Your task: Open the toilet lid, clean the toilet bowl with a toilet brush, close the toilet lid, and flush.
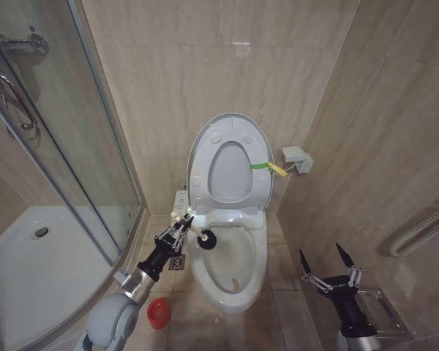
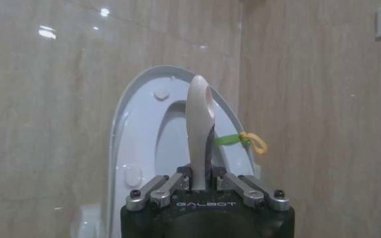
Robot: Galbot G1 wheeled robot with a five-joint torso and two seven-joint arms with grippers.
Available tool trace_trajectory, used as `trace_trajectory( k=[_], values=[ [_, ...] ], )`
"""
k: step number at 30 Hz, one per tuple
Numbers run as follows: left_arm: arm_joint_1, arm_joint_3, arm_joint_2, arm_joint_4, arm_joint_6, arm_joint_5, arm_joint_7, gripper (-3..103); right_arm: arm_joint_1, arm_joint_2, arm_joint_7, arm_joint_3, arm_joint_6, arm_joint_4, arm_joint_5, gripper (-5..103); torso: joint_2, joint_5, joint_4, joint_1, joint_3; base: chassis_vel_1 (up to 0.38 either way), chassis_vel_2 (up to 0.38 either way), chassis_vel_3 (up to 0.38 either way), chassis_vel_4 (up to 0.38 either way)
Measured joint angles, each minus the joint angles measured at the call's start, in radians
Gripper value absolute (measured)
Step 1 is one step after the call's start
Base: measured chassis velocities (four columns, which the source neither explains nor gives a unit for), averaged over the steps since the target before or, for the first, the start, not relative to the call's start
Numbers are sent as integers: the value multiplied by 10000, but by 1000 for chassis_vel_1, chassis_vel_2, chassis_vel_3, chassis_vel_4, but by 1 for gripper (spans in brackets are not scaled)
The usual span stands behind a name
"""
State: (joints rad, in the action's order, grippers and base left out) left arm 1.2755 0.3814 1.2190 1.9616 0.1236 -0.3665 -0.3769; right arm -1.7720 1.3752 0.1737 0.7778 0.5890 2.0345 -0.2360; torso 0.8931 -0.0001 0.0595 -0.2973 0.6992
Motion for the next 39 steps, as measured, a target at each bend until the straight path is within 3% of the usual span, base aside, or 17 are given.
trace_trajectory(
  k=[13,39],
  values=[
    [-866,-580,-74,-796,197,-215,-260,18,0,0,0,0,0,0,0,100,0,1,-1,0,0,0,0,0,0],
    [-956,-770,238,-1960,512,-273,-186,18,0,0,0,0,0,0,0,100,2,1,0,5,-3,24,-22,-24,27]
  ],
)
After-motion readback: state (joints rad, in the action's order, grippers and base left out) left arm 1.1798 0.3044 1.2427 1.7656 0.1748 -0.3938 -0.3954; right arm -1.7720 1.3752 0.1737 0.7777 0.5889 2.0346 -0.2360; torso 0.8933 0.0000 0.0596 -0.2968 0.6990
